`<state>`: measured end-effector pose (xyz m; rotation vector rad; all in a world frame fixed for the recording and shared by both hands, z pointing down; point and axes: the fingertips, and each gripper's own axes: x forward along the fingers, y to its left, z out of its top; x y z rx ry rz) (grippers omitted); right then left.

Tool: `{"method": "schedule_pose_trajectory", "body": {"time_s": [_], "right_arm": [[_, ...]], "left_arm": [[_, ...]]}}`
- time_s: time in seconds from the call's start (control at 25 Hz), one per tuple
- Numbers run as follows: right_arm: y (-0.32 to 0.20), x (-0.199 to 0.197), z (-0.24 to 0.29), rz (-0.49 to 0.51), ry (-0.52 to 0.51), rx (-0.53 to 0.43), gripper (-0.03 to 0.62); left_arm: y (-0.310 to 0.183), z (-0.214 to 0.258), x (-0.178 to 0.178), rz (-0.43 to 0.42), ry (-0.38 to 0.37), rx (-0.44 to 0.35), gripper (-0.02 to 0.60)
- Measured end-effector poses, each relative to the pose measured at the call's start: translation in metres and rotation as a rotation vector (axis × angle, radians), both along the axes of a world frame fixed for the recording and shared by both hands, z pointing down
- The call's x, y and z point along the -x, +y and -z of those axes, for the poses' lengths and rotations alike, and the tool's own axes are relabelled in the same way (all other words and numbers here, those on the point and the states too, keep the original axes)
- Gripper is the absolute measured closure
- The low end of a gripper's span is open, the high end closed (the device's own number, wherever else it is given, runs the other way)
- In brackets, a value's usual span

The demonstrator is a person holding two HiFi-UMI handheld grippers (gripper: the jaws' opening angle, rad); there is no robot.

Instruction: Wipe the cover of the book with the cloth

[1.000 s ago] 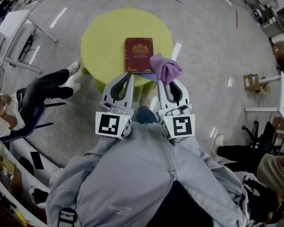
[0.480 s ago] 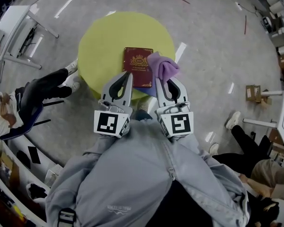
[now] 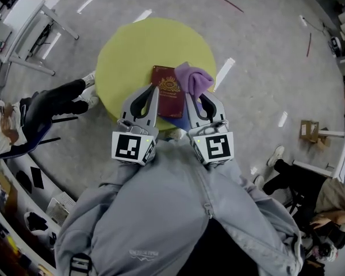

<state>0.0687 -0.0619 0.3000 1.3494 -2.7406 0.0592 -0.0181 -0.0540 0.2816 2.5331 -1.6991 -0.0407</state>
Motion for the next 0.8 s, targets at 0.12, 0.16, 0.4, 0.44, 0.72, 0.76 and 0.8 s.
{"method": "schedule_pose_trajectory", "body": {"time_s": [0.12, 0.16, 0.4, 0.44, 0.72, 0.76, 0.8], "right_arm": [[-0.006, 0.002, -0.005, 0.026, 0.008, 0.005, 0.522], [-0.007, 0.003, -0.007, 0.033, 0.009, 0.008, 0.522], [-0.009, 0.014, -0.01, 0.044, 0.011, 0.034, 0.522], [-0.01, 0.016, -0.01, 0.047, 0.016, 0.026, 0.522], [-0.021, 0.028, -0.01, 0.029, 0.032, 0.065, 0.522], [-0.024, 0.03, -0.01, 0.026, 0.029, 0.072, 0.522], [-0.027, 0.032, -0.011, 0.023, 0.026, 0.079, 0.522]], "left_arm": [[-0.003, -0.003, 0.003, 0.024, -0.002, 0.005, 0.563], [-0.003, -0.004, 0.005, 0.031, -0.002, 0.008, 0.563], [-0.004, -0.007, 0.013, 0.03, -0.004, 0.017, 0.563], [-0.005, -0.007, 0.015, 0.024, -0.005, 0.018, 0.563], [-0.02, -0.006, 0.022, -0.025, -0.012, 0.031, 0.563], [-0.023, -0.007, 0.023, -0.031, -0.011, 0.034, 0.563], [-0.026, -0.009, 0.024, -0.035, -0.01, 0.038, 0.563]]}}
